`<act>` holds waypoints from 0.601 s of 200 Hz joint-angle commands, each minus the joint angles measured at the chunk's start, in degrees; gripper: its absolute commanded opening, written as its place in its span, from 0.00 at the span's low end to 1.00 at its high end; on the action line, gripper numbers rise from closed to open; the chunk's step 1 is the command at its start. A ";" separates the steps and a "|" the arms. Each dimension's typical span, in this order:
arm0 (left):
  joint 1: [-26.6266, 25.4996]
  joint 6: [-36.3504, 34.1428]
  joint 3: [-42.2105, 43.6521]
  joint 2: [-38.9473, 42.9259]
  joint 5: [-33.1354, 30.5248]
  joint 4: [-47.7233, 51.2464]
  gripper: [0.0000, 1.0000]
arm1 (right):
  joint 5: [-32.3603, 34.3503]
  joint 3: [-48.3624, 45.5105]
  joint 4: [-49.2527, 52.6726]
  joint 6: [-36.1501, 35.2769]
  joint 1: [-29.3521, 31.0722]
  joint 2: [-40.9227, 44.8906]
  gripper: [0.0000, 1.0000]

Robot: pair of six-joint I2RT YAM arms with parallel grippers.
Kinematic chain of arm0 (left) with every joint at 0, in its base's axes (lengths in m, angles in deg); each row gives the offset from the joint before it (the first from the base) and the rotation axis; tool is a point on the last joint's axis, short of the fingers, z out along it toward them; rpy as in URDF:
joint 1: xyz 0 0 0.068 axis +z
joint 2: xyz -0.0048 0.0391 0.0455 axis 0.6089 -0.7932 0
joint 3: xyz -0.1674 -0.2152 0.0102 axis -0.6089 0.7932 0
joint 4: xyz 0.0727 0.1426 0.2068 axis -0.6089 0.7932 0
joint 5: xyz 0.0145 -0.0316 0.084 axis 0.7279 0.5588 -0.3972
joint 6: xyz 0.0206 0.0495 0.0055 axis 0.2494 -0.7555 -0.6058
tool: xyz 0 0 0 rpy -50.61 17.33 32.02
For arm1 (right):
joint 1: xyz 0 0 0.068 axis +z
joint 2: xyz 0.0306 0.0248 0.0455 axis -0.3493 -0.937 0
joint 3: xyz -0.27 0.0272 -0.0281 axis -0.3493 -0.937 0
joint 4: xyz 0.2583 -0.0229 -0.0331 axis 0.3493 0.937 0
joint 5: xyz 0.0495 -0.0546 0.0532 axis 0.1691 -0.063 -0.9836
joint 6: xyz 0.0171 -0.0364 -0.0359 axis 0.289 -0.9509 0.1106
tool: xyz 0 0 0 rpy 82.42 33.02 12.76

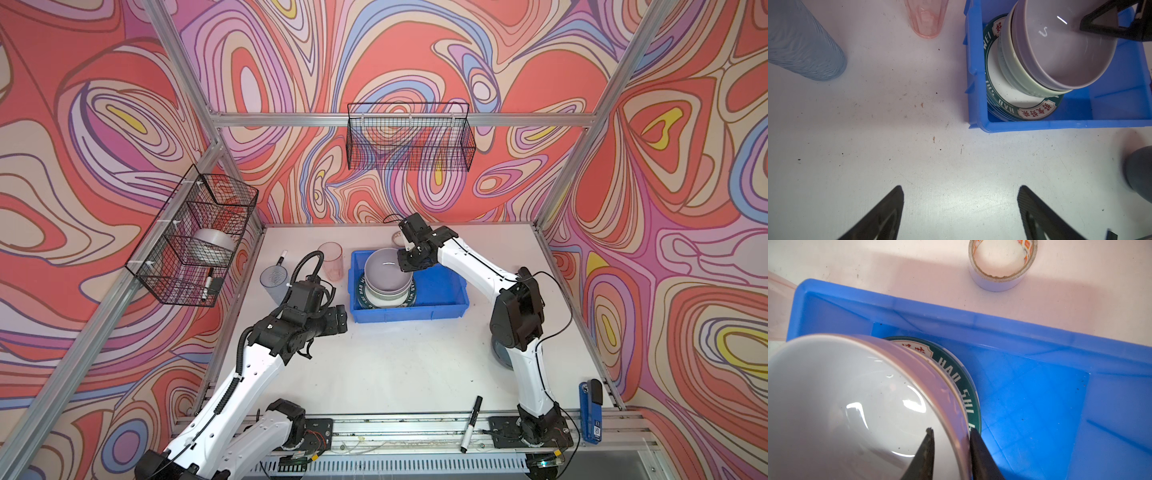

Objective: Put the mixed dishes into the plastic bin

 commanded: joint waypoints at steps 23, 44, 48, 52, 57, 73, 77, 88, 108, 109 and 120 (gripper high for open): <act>0.53 -0.37 0.62 0.30 0.11 0.23 0.89 | 2.93 1.52 0.91 -0.47 0.48 1.09 0.33; 0.47 -0.43 0.55 0.19 0.10 0.23 0.89 | 3.94 1.47 1.13 -0.81 0.44 1.29 0.38; 0.40 -0.46 0.52 0.15 0.15 0.23 0.89 | 4.06 1.43 1.13 -0.91 0.50 1.30 0.39; 0.45 -0.46 0.50 0.12 0.16 0.23 0.89 | 4.05 1.43 1.05 -1.05 0.49 1.33 0.39; 0.45 -0.46 0.50 0.10 0.21 0.23 0.89 | 4.03 1.35 1.00 -1.21 0.44 1.43 0.39; 0.39 -0.46 0.46 0.01 0.27 0.32 0.89 | 4.45 1.16 0.56 -1.43 0.47 1.65 0.40; 0.46 -0.46 0.45 0.05 0.19 0.25 0.89 | 4.50 1.16 0.47 -1.43 0.51 1.73 0.40; 0.40 -0.48 0.38 -0.10 0.19 0.27 0.89 | 4.71 1.19 0.21 -1.43 0.43 1.87 0.38; 0.42 -0.46 0.45 -0.16 0.23 0.15 0.89 | 4.85 0.99 -0.49 -1.43 0.48 2.13 0.32; 0.43 -0.46 0.45 -0.18 0.25 0.15 0.89 | 4.86 0.99 -0.52 -1.43 0.45 2.16 0.32; 0.50 -0.55 0.39 -0.34 0.29 0.15 0.89 | 4.73 1.15 -0.64 -1.39 0.49 2.14 0.30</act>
